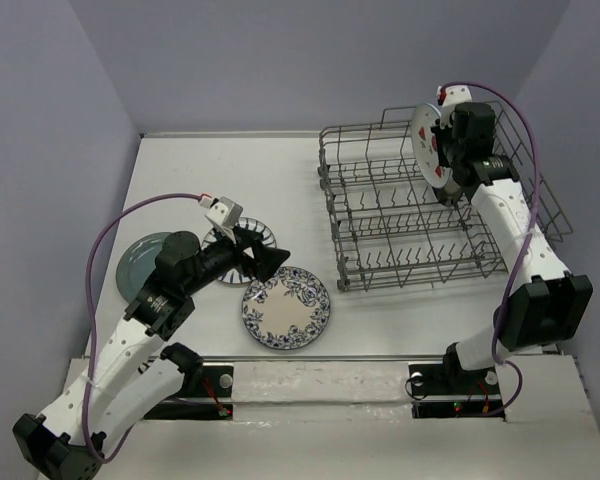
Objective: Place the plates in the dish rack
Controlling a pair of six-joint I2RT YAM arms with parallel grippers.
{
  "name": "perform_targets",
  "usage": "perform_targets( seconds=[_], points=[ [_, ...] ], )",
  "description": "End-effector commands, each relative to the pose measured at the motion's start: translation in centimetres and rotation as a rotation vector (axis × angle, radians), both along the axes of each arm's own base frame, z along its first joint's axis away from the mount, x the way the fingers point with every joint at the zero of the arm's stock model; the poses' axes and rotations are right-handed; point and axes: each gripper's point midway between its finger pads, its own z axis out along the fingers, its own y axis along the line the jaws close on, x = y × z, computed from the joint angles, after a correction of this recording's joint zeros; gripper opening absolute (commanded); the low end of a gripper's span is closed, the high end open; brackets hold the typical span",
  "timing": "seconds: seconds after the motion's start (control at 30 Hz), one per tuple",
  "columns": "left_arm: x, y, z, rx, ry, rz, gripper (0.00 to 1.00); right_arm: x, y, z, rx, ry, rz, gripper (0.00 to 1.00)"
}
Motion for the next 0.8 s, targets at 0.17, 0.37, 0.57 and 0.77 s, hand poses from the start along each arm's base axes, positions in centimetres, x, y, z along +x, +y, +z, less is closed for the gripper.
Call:
perform_targets(
  seconds=[0.17, 0.37, 0.57, 0.77],
  points=[
    [-0.4, 0.1, 2.7, 0.007, -0.104, 0.007, 0.99, 1.8, -2.5, 4.8, -0.014, -0.168, -0.044, 0.07],
    [-0.5, 0.2, 2.9, 0.007, -0.11, 0.011, 0.99, 2.8, -3.2, 1.9, 0.001, -0.111, -0.051, 0.07],
    [-0.6, 0.1, 3.0, 0.008, -0.117, 0.011, 0.99, 3.5, -3.4, -0.2, 0.011, -0.072, -0.029, 0.07],
    [-0.6, 0.1, 2.3, 0.026, -0.097, 0.018, 0.99, 4.4, -3.1, -3.0, 0.043, -0.019, -0.009, 0.07]
  ],
)
